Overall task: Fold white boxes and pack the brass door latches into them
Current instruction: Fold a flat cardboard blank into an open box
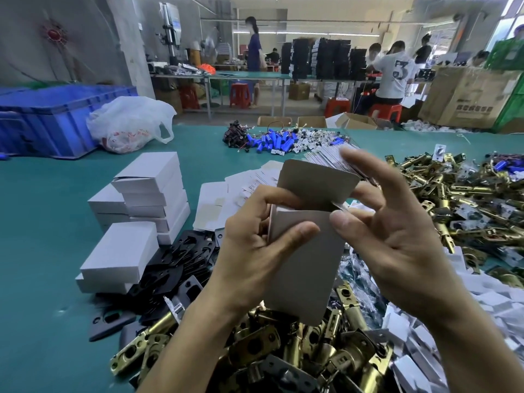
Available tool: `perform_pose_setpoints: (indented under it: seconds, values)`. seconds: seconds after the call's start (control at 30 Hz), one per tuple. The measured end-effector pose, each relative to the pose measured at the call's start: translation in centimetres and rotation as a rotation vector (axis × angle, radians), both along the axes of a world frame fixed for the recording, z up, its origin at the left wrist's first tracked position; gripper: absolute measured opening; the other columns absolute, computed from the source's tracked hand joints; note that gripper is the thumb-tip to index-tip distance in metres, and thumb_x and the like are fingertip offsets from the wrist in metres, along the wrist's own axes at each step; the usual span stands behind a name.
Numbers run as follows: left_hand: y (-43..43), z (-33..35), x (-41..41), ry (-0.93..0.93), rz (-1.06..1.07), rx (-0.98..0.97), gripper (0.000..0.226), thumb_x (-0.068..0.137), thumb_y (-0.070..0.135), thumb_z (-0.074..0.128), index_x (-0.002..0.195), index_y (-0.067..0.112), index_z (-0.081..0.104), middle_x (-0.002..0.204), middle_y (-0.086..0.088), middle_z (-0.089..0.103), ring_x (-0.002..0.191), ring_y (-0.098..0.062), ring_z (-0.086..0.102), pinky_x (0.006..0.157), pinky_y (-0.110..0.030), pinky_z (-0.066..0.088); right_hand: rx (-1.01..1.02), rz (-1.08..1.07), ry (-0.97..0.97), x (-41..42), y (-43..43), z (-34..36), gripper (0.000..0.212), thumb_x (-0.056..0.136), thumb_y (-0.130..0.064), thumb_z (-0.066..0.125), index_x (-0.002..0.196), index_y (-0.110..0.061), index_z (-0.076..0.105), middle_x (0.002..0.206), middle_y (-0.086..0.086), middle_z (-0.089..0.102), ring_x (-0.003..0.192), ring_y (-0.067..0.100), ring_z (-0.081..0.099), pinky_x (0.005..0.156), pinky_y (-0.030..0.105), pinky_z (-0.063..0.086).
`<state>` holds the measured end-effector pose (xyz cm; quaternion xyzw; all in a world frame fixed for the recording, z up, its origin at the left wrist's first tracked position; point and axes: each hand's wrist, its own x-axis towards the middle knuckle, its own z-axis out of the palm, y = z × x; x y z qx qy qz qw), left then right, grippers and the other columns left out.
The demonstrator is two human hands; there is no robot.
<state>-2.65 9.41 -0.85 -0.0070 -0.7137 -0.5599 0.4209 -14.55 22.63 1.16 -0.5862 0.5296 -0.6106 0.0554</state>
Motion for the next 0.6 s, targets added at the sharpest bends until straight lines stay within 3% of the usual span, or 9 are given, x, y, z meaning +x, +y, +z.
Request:
perform_pose_setpoints:
  seconds: [0.07, 0.13, 0.2, 0.3, 0.37, 0.47, 0.6]
  values:
    - [0.0, 0.01, -0.03, 0.0, 0.01, -0.005, 0.021, 0.081, 0.035, 0.072, 0.097, 0.046, 0.062, 0.09, -0.001, 0.07, 0.072, -0.007, 0.066, 0.061, -0.024, 0.053, 0.01, -0.001, -0.059, -0.05, -0.04, -0.04, 0.068, 0.093, -0.013, 0.058, 0.14, -0.057, 0.037, 0.121, -0.006, 0.066, 0.1, 0.023, 0.069, 0.087, 0.04, 0.058]
    - [0.12, 0.04, -0.05, 0.0, 0.006, 0.007, 0.024, 0.083, 0.035, 0.07, 0.1, 0.047, 0.06, 0.091, -0.001, 0.071, 0.073, -0.008, 0.067, 0.062, -0.025, 0.054, 0.002, -0.004, -0.036, -0.11, -0.18, -0.09, 0.057, 0.092, -0.009, 0.058, 0.138, -0.042, 0.049, 0.123, -0.008, 0.066, 0.099, 0.018, 0.069, 0.084, 0.032, 0.058]
    - [0.28, 0.08, -0.03, 0.028, -0.053, 0.065, 0.032, 0.085, 0.029, 0.069, 0.103, 0.049, 0.054, 0.091, -0.002, 0.073, 0.071, -0.011, 0.07, 0.058, -0.025, 0.055, -0.024, 0.004, -0.029, -0.03, -0.35, -0.1, 0.039, 0.091, -0.002, 0.057, 0.121, -0.026, 0.062, 0.117, -0.009, 0.069, 0.097, 0.01, 0.069, 0.08, 0.028, 0.057]
    - [0.31, 0.1, 0.04, 0.059, -0.082, 0.095, 0.041, 0.086, 0.023, 0.069, 0.102, 0.051, 0.043, 0.086, -0.003, 0.076, 0.064, -0.014, 0.071, 0.052, -0.021, 0.053, -0.013, -0.031, -0.063, -0.01, -0.5, -0.41, 0.024, 0.089, -0.002, 0.061, 0.098, -0.023, 0.069, 0.11, -0.003, 0.072, 0.104, 0.013, 0.07, 0.085, 0.035, 0.058]
    - [0.3, 0.05, 0.0, 0.058, -0.106, 0.114, 0.042, 0.086, 0.022, 0.07, 0.103, 0.051, 0.044, 0.091, -0.007, 0.076, 0.067, -0.018, 0.073, 0.054, -0.025, 0.056, 0.021, -0.033, -0.089, -0.08, -0.31, -0.51, 0.014, 0.083, -0.017, 0.069, 0.095, -0.025, 0.069, 0.111, -0.002, 0.072, 0.107, 0.017, 0.069, 0.087, 0.037, 0.057]
    - [0.17, -0.09, -0.06, 0.018, -0.119, 0.106, 0.037, 0.087, 0.026, 0.07, 0.109, 0.048, 0.05, 0.097, -0.01, 0.075, 0.074, -0.024, 0.074, 0.058, -0.031, 0.058, 0.059, -0.04, -0.113, 0.26, 0.03, -0.14, 0.033, 0.078, -0.055, 0.072, 0.095, -0.027, 0.071, 0.113, -0.003, 0.073, 0.107, 0.02, 0.069, 0.082, 0.039, 0.057]
    - [-0.04, -0.17, -0.13, -0.027, -0.094, 0.108, 0.035, 0.083, 0.032, 0.073, 0.107, 0.048, 0.053, 0.097, -0.005, 0.074, 0.076, -0.022, 0.074, 0.059, -0.028, 0.057, 0.048, -0.055, -0.136, 0.67, 0.11, 0.36, 0.037, 0.081, -0.058, 0.068, 0.097, -0.025, 0.074, 0.102, 0.007, 0.074, 0.096, 0.03, 0.07, 0.078, 0.048, 0.056]
